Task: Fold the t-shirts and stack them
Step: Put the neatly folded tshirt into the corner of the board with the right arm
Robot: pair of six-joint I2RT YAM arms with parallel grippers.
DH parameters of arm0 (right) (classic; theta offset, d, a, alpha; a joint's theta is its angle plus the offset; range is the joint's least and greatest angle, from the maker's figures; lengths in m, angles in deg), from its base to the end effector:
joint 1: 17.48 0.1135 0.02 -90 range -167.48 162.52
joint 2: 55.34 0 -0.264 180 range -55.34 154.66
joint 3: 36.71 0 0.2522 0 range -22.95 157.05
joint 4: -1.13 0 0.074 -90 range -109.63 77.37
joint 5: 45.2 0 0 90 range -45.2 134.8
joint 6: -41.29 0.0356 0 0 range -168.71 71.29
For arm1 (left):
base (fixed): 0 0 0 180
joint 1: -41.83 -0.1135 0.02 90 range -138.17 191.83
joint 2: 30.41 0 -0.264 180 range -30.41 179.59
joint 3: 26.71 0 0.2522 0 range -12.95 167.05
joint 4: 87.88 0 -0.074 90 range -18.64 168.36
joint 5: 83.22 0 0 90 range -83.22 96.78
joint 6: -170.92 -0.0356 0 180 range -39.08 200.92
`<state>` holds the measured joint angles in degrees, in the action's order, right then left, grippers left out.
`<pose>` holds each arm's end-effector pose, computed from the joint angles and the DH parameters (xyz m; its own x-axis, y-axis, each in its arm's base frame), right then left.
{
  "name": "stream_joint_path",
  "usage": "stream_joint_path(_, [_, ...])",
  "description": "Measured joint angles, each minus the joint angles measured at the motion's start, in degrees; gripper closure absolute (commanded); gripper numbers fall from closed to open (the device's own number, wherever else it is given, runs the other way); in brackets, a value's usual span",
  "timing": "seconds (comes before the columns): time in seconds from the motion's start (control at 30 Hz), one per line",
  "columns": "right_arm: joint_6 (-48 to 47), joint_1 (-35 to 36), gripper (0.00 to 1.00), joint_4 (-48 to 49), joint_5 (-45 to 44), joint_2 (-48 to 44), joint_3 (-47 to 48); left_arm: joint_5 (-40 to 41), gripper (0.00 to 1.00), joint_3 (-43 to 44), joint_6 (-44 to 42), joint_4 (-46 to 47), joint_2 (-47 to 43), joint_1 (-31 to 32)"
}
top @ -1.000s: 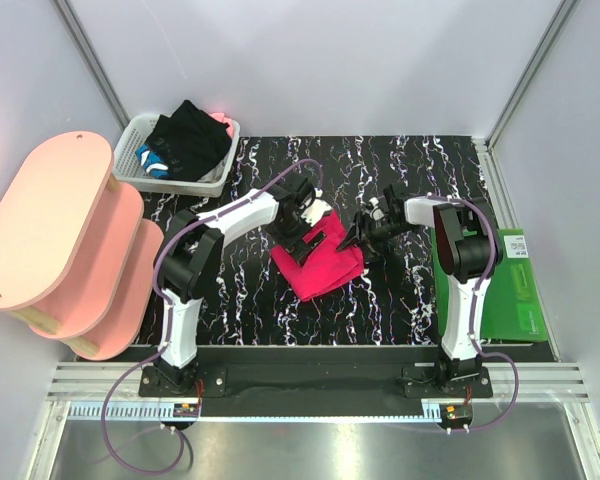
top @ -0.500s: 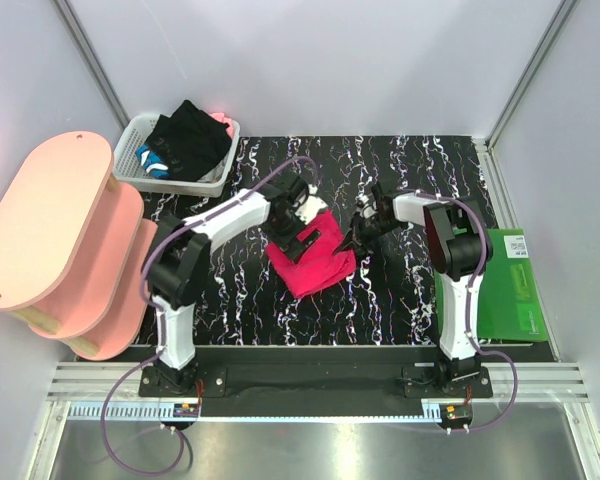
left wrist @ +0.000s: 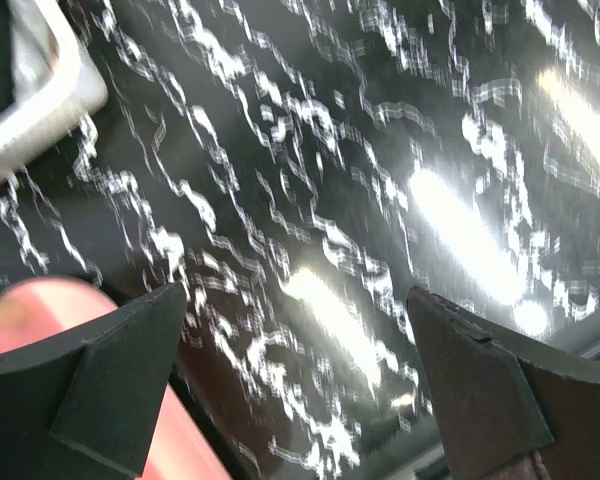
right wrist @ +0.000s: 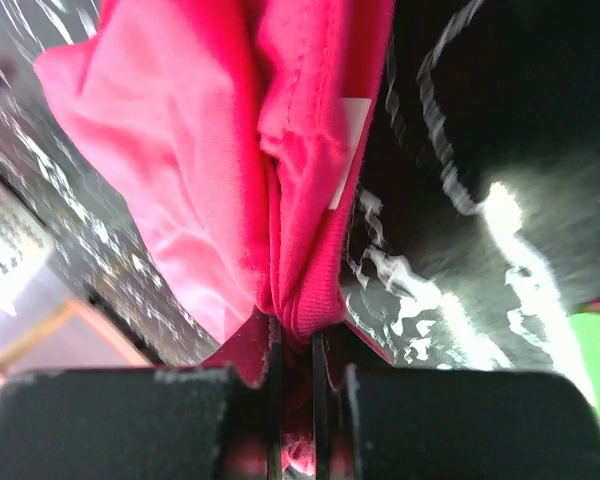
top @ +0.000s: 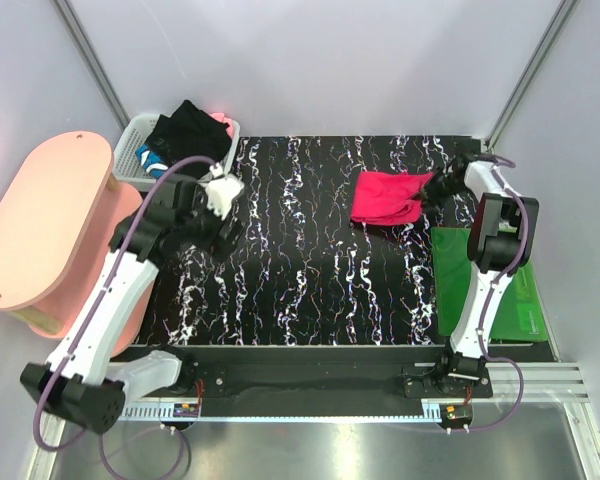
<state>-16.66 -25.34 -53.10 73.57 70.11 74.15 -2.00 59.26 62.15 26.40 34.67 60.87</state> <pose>0.4533 -0.0453 0.1669 -0.8107 0.5815 -0.0681 0.4458 0.6885 0.5721 0.2079 -0.0775 0.3659 -0.4943 0.5070 -0.7061 0.6166 0.7771 0.1263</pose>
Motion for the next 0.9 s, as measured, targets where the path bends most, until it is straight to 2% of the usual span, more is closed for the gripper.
stream_joint_path(0.2, [-0.8, -1.4, 1.00, -7.5, -6.0, 5.2, 13.0, 0.0, 0.01, -8.4, -2.3, -5.0, -7.0, -3.3])
stream_joint_path(0.57, [-0.3, -7.0, 1.00, -17.7, -13.8, 12.0, 22.6, -0.7, 0.01, -9.5, -5.2, -8.5, -12.9, -8.2])
stream_joint_path(0.73, [-0.8, -9.2, 0.96, -24.4, -18.4, 18.3, 36.3, -1.4, 0.01, -9.5, -7.0, -9.3, -13.0, -11.1])
stream_joint_path(0.83, [-2.1, -9.7, 0.97, -29.4, -21.1, 22.9, 47.0, -1.9, 0.01, -9.5, -7.7, -9.3, -13.0, -12.9])
stream_joint_path(0.9, [-3.0, -10.0, 0.91, -30.6, -22.3, 24.9, 50.7, -2.5, 0.01, -9.4, -8.1, -9.4, -12.9, -14.0])
